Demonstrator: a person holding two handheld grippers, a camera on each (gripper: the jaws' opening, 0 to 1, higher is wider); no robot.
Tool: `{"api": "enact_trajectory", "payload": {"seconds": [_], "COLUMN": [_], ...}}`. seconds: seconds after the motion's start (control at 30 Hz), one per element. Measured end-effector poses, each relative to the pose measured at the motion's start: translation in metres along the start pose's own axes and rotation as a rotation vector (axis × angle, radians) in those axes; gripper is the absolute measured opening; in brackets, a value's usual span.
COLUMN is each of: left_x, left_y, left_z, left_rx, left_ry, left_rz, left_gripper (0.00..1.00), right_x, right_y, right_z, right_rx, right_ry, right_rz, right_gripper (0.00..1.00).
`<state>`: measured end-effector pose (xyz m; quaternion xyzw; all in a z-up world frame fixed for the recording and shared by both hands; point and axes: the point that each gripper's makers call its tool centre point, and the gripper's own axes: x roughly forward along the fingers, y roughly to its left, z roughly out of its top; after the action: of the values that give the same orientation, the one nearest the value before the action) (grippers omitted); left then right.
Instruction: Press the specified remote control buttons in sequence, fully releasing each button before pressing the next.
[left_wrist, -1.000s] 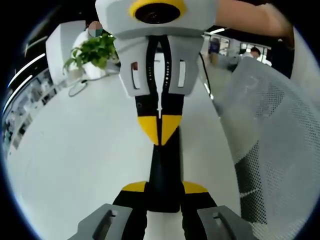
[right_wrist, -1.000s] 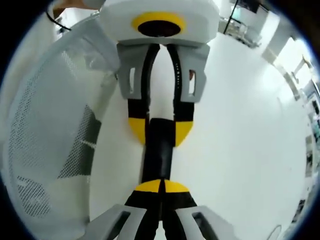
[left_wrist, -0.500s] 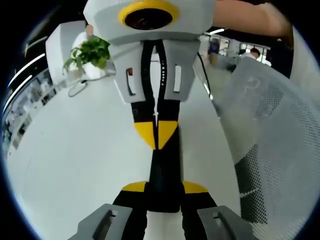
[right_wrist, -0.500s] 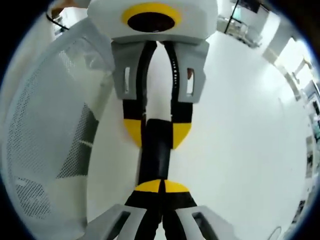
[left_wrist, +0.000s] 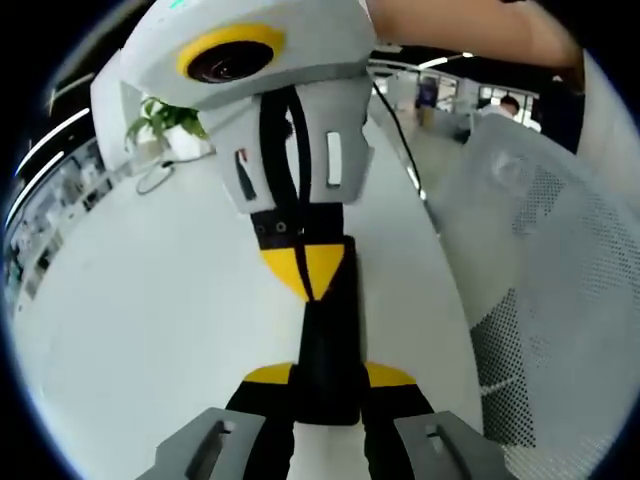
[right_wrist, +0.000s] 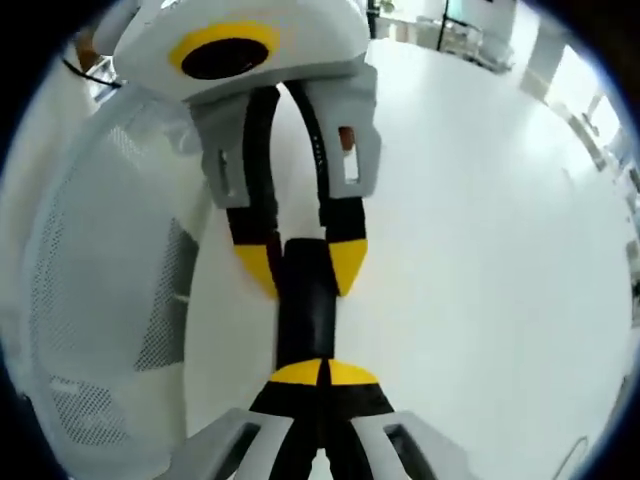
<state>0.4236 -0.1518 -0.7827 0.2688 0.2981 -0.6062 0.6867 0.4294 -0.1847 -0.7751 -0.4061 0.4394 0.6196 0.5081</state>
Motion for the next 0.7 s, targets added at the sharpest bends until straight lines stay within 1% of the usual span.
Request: {"api": "enact_trajectory", "payload": {"seconds": [0.13, 0.47, 0.63, 0.7], "left_x": [0.0001, 0.0003, 0.0004, 0.0007], "left_y": [0.0001, 0.0007, -0.0001, -0.0005], "left_z": [-0.0001, -0.0003, 0.0006, 0.0009], "left_rx": [-0.003, -0.003, -0.004, -0.004], "left_ry": [0.000, -0.002, -0.002, -0.003], "left_rz": [0.002, 0.002, 0.004, 0.005], "left_gripper": [0.24, 0.24, 0.24, 0.24], "right_x": [0.0005, 0.0010, -0.0002, -0.0002], "right_y": [0.0012, 0.0011, 0.0006, 0.0000], "right_z": [-0.0003, -0.0021, -0.0031, -0.0072], "right_rx": [-0.014, -0.057, -0.048, -0.048], "right_ry": [0.008, 0.006, -0.017, -0.013], "right_rz": [-0.007, -0.065, -0.085, -0.095], "right_gripper": [0.00, 0.00, 0.00, 0.00]}}
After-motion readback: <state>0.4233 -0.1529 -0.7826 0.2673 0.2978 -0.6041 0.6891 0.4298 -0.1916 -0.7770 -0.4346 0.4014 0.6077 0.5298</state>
